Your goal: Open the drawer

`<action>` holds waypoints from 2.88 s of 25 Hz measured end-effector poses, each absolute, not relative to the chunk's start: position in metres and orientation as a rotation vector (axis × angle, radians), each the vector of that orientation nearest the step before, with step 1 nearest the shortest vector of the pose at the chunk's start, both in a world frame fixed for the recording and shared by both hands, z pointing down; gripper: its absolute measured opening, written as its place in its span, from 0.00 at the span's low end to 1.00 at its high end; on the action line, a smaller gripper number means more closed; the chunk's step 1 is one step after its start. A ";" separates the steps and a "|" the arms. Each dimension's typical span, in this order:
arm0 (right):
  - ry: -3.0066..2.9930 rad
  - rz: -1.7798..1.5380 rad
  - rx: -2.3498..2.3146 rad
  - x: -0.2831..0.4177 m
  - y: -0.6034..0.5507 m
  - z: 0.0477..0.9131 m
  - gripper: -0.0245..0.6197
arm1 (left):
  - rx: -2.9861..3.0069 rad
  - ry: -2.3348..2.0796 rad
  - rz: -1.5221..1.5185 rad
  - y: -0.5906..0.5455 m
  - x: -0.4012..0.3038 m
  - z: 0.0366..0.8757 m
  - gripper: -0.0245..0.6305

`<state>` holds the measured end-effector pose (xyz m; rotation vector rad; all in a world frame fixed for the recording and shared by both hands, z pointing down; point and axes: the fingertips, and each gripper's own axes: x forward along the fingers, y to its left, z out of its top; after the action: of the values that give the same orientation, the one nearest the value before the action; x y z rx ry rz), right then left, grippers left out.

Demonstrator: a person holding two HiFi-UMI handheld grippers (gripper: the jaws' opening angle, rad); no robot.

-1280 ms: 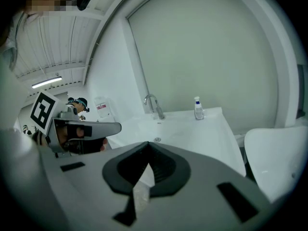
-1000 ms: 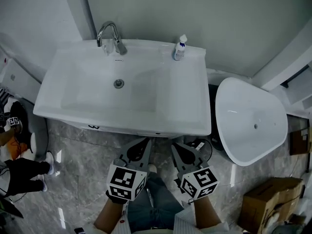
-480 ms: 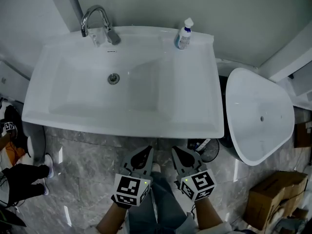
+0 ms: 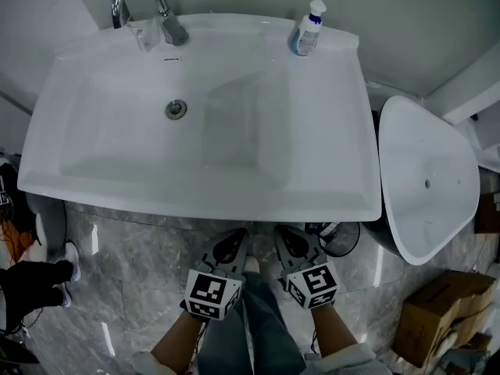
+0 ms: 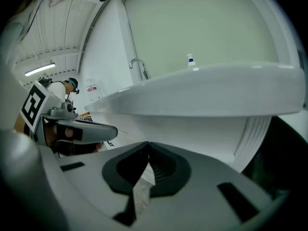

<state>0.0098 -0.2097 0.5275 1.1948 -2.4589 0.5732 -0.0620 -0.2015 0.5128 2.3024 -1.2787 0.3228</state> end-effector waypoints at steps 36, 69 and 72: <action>-2.211 0.306 0.975 0.003 -0.244 0.679 0.17 | 2.517 -1.081 0.839 -0.246 -0.015 0.676 0.19; -2.184 0.073 0.717 -0.002 -0.228 0.675 0.10 | 2.541 -0.989 0.885 -0.229 -0.004 0.672 0.10; -2.183 0.081 0.725 -0.002 -0.222 0.676 0.10 | 2.539 -0.986 0.884 -0.223 -0.004 0.673 0.10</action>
<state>-0.0021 -0.2222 0.6758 0.7251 -2.1827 0.0814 -0.0045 -0.2227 0.6727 2.5385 -0.9856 0.8840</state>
